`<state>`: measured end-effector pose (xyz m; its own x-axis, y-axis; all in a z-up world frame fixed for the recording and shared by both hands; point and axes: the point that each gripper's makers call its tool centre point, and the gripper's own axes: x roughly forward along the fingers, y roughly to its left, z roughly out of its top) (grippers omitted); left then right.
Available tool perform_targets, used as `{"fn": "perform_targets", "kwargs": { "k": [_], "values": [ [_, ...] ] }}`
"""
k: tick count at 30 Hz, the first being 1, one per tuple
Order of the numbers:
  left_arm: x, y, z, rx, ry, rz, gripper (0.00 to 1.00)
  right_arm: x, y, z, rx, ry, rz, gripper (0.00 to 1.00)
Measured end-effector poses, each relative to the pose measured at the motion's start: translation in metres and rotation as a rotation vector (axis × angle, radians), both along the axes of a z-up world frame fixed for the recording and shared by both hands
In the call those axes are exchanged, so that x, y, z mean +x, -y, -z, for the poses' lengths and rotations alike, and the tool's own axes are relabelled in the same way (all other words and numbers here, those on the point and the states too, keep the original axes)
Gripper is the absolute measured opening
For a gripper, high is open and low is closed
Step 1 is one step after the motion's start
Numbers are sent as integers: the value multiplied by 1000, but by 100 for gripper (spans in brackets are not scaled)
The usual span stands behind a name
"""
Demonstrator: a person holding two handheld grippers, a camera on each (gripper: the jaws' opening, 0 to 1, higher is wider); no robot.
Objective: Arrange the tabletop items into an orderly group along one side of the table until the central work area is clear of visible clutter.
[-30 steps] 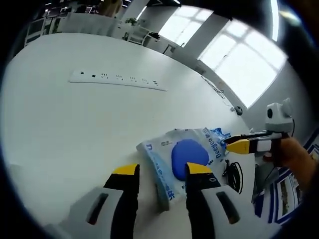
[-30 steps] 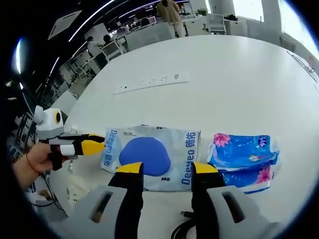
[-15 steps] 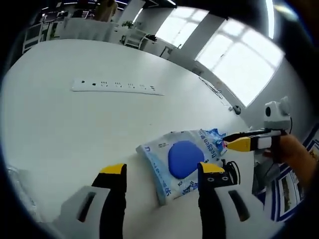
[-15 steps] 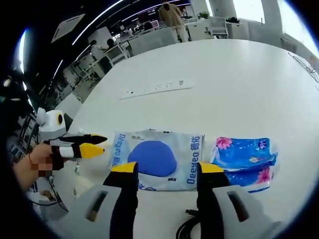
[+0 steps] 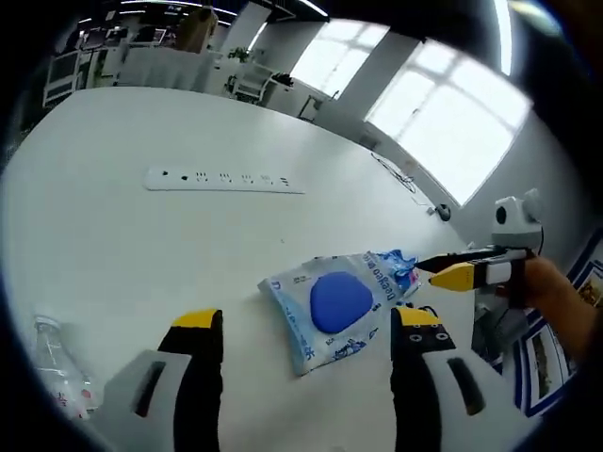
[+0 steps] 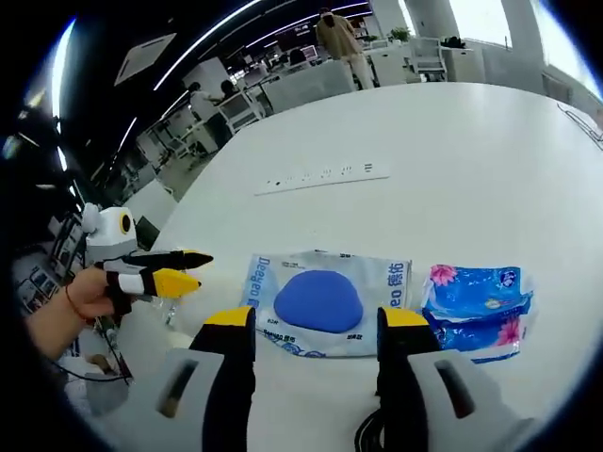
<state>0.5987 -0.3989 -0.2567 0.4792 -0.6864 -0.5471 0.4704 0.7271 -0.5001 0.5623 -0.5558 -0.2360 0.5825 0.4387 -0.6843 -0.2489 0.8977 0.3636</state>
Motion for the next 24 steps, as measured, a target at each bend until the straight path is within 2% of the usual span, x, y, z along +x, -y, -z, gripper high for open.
{"fn": "perform_targets", "kwargs": {
  "k": [8, 24],
  "values": [
    [-12, -15, -26, -16, 31, -12, 77, -9, -10, -18, 15, 24, -40, 51],
    [-36, -48, -60, -22, 80, -49, 77, -20, -26, -51, 34, 74, -103, 51]
  ]
}}
